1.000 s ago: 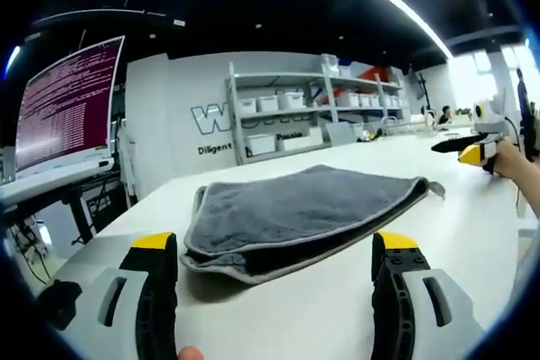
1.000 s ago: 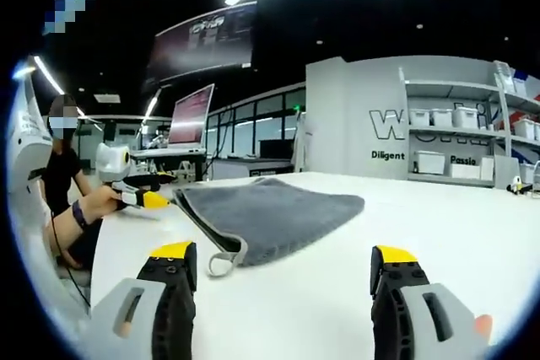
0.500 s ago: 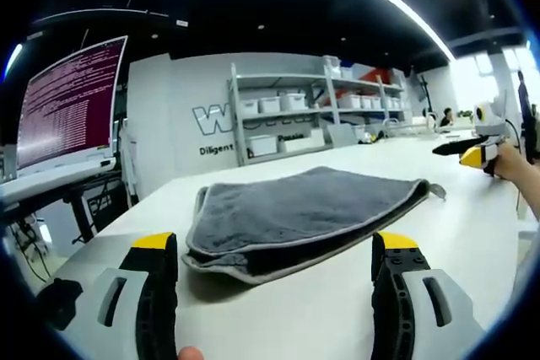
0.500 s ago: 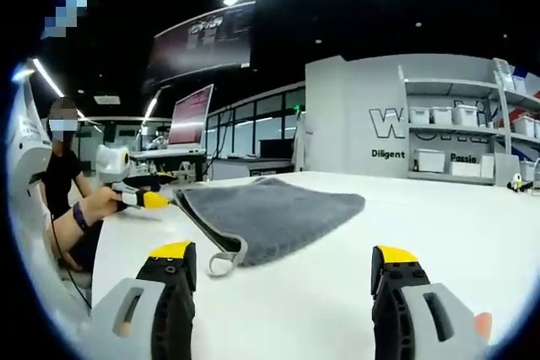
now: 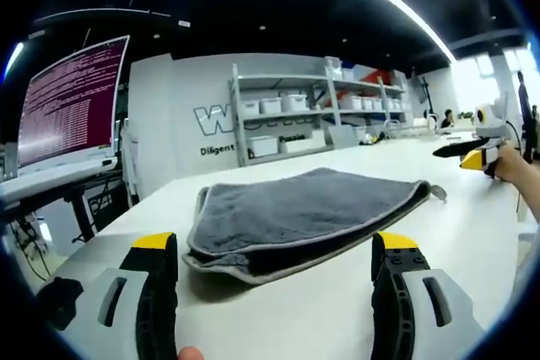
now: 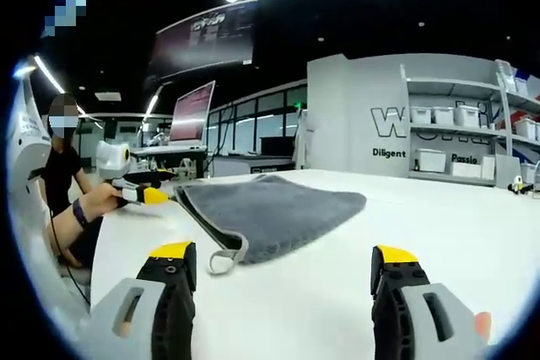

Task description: Open the folded towel by lifting each exposed corner and separating the folded layers until the towel lies flat within the target outline without major curled edges

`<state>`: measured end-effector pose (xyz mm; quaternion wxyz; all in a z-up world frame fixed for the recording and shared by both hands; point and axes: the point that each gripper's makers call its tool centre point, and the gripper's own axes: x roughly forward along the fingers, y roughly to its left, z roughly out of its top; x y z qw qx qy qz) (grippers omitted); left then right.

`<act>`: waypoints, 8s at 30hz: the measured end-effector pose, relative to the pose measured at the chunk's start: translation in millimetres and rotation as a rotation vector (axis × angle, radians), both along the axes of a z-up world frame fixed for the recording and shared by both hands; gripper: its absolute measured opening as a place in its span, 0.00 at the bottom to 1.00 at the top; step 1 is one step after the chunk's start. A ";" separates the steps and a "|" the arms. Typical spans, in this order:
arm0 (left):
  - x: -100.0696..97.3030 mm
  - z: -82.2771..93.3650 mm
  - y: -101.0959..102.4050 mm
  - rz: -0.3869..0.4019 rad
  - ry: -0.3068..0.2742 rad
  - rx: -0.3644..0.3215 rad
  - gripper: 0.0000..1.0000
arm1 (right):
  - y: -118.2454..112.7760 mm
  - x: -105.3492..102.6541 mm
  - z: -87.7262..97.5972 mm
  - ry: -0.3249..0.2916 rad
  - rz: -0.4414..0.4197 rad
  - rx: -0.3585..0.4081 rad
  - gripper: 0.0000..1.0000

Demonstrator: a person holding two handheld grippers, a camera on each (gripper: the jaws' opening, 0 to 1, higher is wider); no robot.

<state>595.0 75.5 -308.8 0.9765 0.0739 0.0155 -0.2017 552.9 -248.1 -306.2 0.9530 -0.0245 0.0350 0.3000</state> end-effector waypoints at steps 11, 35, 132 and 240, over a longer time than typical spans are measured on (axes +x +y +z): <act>-0.3 0.7 0.6 0.002 -0.002 -0.004 0.93 | 0.9 0.5 -2.6 0.006 0.000 -0.019 0.85; 0.2 2.7 -0.4 -0.007 -0.007 -0.013 0.93 | 56.1 12.1 -19.5 0.103 0.083 -0.027 0.45; -0.8 1.3 -0.6 -0.013 0.001 -0.018 0.94 | 22.7 17.2 14.9 -0.041 -0.035 0.152 0.61; 2.8 -10.1 1.0 0.009 0.024 0.062 0.94 | 325.7 48.8 -30.3 0.016 0.479 -0.739 0.10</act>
